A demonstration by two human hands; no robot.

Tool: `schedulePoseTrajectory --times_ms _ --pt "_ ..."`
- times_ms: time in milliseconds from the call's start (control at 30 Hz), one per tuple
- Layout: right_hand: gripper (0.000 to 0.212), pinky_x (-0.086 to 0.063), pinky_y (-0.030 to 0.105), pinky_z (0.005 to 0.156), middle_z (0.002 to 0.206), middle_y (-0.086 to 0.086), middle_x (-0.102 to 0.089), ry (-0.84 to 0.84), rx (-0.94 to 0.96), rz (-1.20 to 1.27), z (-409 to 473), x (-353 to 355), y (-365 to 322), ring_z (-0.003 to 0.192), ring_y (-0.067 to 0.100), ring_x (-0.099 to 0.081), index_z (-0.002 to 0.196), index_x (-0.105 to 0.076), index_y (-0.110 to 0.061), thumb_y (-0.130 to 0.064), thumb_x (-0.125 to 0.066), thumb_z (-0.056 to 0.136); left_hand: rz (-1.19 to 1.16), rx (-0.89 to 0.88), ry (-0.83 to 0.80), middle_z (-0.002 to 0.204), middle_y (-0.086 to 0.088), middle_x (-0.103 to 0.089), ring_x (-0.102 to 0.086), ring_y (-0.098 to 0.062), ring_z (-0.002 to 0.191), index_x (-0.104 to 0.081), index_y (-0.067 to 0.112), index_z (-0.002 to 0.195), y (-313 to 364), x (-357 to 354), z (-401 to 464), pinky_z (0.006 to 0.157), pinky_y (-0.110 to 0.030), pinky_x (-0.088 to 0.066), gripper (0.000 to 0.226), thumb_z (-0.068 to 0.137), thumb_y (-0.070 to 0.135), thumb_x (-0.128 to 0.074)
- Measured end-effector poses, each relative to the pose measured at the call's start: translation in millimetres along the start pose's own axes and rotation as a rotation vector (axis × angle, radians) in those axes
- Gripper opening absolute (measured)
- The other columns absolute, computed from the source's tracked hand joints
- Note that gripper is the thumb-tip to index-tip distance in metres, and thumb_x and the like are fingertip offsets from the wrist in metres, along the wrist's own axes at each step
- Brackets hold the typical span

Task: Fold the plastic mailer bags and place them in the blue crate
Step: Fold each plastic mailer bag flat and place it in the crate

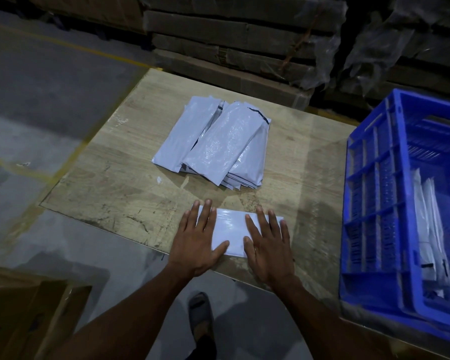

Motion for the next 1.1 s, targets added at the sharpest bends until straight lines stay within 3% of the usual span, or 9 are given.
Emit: schedulePoseTrajectory --times_ms 167,300,467,667,800,900,967,1033,1100 --pt "0.057 -0.018 0.062 0.119 0.169 0.003 -0.012 -0.016 0.004 0.010 -1.9 1.8 0.0 0.156 0.029 -0.007 0.157 -0.034 -0.025 -0.047 -0.026 0.105 0.025 0.012 -0.002 0.174 -0.010 -0.001 0.003 -0.034 0.160 -0.017 0.010 0.165 2.5 1.0 -0.4 0.126 -0.055 -0.015 0.074 0.104 0.051 -0.024" --pt "0.059 -0.003 0.068 0.119 0.167 0.006 -0.018 0.006 -0.002 -0.066 6.0 15.8 -26.3 0.155 0.033 -0.006 0.158 -0.028 -0.020 -0.042 -0.027 0.103 0.043 -0.001 -0.005 0.173 -0.011 0.003 0.006 -0.038 0.159 -0.016 0.016 0.166 4.1 0.4 0.8 0.127 -0.056 -0.013 0.072 0.102 0.048 -0.028" --pt "0.060 -0.013 0.058 0.122 0.162 -0.002 -0.034 -0.111 0.093 -0.020 10.4 2.5 -48.4 0.155 0.021 -0.015 0.156 -0.037 -0.019 -0.047 -0.015 0.107 0.016 -0.013 0.017 0.174 -0.010 0.001 0.004 -0.037 0.159 -0.017 0.019 0.166 2.1 0.3 -0.4 0.127 -0.055 -0.013 0.071 0.103 0.049 -0.031" --pt "0.066 -0.008 0.052 0.124 0.170 -0.005 -0.004 -0.143 -0.067 0.005 -10.6 6.8 3.2 0.156 0.021 0.004 0.162 -0.012 -0.029 -0.060 -0.009 0.103 0.014 -0.007 0.018 0.174 -0.010 0.002 0.006 -0.038 0.159 -0.017 0.020 0.166 -0.1 -0.6 -1.0 0.126 -0.056 -0.013 0.072 0.103 0.052 -0.028" --pt "0.068 0.003 0.050 0.124 0.166 -0.013 0.021 -0.221 -0.029 0.029 -23.3 15.4 33.5 0.152 0.013 0.023 0.159 0.010 -0.036 -0.067 0.000 0.099 0.004 -0.042 0.004 0.174 -0.011 -0.003 0.001 -0.041 0.158 -0.020 0.019 0.165 1.0 -0.1 -0.4 0.125 -0.058 -0.014 0.072 0.102 0.053 -0.030" --pt "0.071 -0.001 0.056 0.122 0.168 -0.008 0.010 -0.177 -0.052 0.035 -20.6 19.1 42.9 0.154 0.018 0.015 0.162 -0.002 -0.031 -0.065 0.003 0.099 -0.064 -0.005 -0.005 0.173 -0.010 -0.004 0.004 -0.041 0.158 -0.018 0.017 0.165 -1.6 4.7 4.0 0.125 -0.059 -0.005 0.071 0.103 0.052 -0.020" --pt "0.067 -0.007 0.056 0.121 0.169 -0.001 -0.008 -0.100 -0.072 0.027 -14.4 20.9 34.9 0.156 0.024 0.000 0.161 -0.018 -0.022 -0.054 -0.005 0.104 -0.086 0.000 0.026 0.171 -0.014 -0.019 -0.008 -0.041 0.158 -0.028 0.008 0.161 3.2 16.6 8.6 0.125 -0.060 -0.002 0.068 0.102 0.042 -0.022" --pt "0.063 -0.013 0.055 0.120 0.166 0.004 -0.023 -0.065 -0.006 0.068 -5.5 19.6 14.3 0.154 0.027 -0.017 0.157 -0.031 -0.015 -0.046 -0.012 0.106 -0.113 -0.122 0.088 0.158 -0.022 -0.043 -0.035 -0.041 0.150 -0.048 -0.002 0.149 26.7 26.8 13.5 0.124 -0.055 -0.017 0.061 0.098 0.027 -0.030" --pt "0.059 -0.017 0.055 0.120 0.164 0.003 -0.028 -0.067 0.040 0.104 1.6 13.2 -2.4 0.153 0.025 -0.020 0.156 -0.034 -0.014 -0.042 -0.017 0.107 -0.221 -0.232 0.140 0.145 -0.025 -0.057 -0.052 -0.041 0.137 -0.058 -0.008 0.138 54.7 25.1 20.6 0.120 -0.045 -0.024 0.055 0.096 0.018 -0.035"
Point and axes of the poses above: each hand's wrist, its own z-axis towards the middle knuckle, its own x-axis out of the back of the hand, y = z × x, the point moved 4 cm from there along z, towards the middle knuckle
